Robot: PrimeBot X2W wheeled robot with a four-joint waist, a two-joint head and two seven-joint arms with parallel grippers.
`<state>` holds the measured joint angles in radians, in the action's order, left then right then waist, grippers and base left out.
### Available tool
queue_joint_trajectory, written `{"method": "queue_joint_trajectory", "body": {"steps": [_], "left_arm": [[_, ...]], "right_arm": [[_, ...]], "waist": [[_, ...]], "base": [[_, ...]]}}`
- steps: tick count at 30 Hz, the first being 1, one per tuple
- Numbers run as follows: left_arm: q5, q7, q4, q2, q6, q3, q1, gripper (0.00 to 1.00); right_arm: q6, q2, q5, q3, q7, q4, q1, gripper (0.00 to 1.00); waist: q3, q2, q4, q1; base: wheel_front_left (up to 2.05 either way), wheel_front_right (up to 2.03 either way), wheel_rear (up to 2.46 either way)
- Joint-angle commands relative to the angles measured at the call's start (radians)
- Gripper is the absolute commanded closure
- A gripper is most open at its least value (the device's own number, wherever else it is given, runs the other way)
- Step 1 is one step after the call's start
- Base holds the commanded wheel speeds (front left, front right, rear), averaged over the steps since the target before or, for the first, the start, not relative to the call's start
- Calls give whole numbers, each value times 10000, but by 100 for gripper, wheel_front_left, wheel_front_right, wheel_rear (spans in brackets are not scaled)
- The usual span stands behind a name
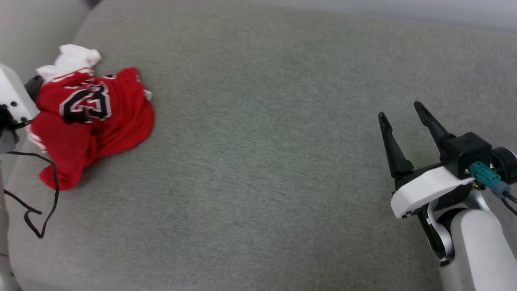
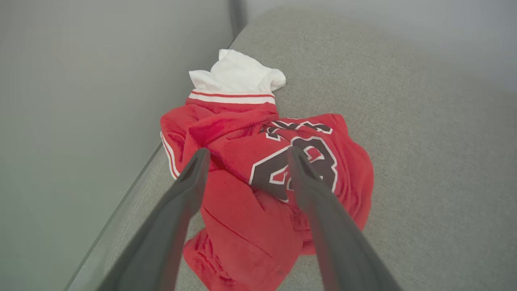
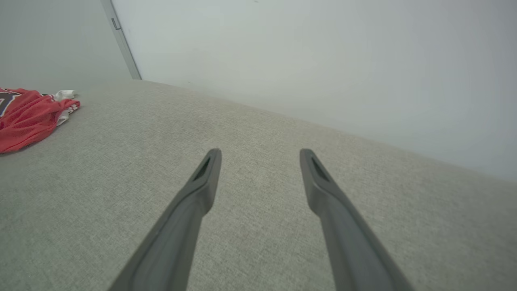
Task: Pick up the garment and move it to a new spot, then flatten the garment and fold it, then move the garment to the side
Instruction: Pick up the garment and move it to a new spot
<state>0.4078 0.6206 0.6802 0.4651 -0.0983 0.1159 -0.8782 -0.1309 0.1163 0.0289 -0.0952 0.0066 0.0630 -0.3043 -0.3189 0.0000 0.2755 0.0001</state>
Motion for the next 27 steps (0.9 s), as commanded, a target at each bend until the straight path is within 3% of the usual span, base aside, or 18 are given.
{"method": "queue_joint_trajectory", "body": {"steps": [1,9,17,18,19,27], "left_arm": [[188,718,193,130,56,127,-247,0],[1006,2138,694,215,984,993,441,0],[1390,2692,580,-299,1570,1273,1823,0],[1402,2627,495,-329,1579,1281,1901,69],[1390,2548,404,-348,1573,1277,1968,100],[623,684,-585,194,1414,986,1695,100]], "right_arm": [[5,9,98,14,-75,-2,-263,0],[5,20,180,-91,-193,137,-555,0],[5,118,228,-140,-198,87,-572,0],[3,140,224,-118,-180,82,-561,0],[5,163,210,-98,-153,73,-554,0],[5,62,244,-7,-215,234,-273,0]], "waist": [[-945,0,-802,-1],[-1677,0,-1280,-1],[-1812,0,-1384,-1],[-1799,0,-1375,-1],[-1772,0,-1357,-1],[-1005,0,-1092,-1]], "base": [[0,0,0],[0,0,0],[0,0,0],[0,0,0],[0,0,0],[0,0,0]]}}
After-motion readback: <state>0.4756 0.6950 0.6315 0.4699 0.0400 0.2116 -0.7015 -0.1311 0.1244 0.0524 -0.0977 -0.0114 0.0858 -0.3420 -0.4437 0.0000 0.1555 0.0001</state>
